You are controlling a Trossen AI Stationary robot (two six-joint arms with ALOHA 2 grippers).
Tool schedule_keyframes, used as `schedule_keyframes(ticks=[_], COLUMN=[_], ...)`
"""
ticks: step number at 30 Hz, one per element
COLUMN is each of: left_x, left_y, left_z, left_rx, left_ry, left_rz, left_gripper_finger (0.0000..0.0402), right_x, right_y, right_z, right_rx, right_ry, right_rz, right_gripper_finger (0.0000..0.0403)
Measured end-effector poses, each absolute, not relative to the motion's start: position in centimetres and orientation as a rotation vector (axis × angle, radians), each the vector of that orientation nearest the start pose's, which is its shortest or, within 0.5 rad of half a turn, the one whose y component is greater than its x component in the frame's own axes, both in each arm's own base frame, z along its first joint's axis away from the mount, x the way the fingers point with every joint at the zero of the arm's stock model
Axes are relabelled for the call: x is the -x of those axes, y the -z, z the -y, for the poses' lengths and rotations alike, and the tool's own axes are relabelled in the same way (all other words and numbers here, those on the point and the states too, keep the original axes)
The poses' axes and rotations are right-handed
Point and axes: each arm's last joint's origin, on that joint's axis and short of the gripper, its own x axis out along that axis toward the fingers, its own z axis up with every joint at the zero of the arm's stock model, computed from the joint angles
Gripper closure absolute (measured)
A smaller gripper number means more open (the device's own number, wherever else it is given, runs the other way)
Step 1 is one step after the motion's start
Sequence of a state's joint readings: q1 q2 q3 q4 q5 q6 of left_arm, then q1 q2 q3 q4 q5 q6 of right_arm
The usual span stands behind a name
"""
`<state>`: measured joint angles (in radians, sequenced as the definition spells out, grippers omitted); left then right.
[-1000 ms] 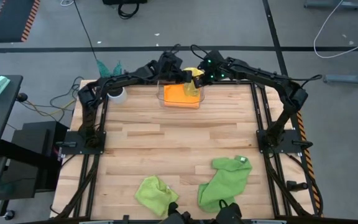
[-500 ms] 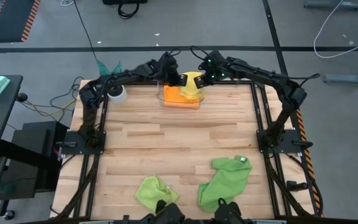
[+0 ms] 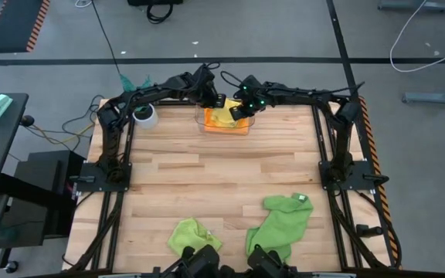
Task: Fold microfiber towels
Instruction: Put the yellow towel into the transparent bin
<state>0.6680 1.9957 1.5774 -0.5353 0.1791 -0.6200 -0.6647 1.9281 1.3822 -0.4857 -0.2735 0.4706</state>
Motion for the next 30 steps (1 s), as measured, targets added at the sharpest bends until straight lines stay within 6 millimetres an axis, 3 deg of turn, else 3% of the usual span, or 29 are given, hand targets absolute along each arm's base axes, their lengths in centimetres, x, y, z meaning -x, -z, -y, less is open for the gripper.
schedule_keyframes(ticks=[5,15,23,30], left_x=[-33.5,-33.9,-32.9,-31.2], left_y=[-21.4,-18.7,-19.0,-18.9], left_z=[-26.8,-27.2,-28.2,-28.6], left_rx=[0.981,1.002,1.016,1.067], left_ry=[-0.75,-0.689,-0.643,-0.646], left_rz=[-0.755,-0.837,-0.831,-0.907], left_gripper_finger=[0.0386,0.0346,0.0294,0.0258], right_x=[-32.2,-31.5,-31.2,-31.0], right_y=[-19.4,-21.2,-21.2,-22.0], right_z=[24.4,24.4,24.5,24.3], right_rx=[-0.876,-0.843,-0.852,-0.861], right_ry=[0.598,0.638,0.648,0.64], right_rz=[-0.817,-0.778,-0.786,-0.778], right_gripper_finger=[0.0384,0.0321,0.0276,0.0272])
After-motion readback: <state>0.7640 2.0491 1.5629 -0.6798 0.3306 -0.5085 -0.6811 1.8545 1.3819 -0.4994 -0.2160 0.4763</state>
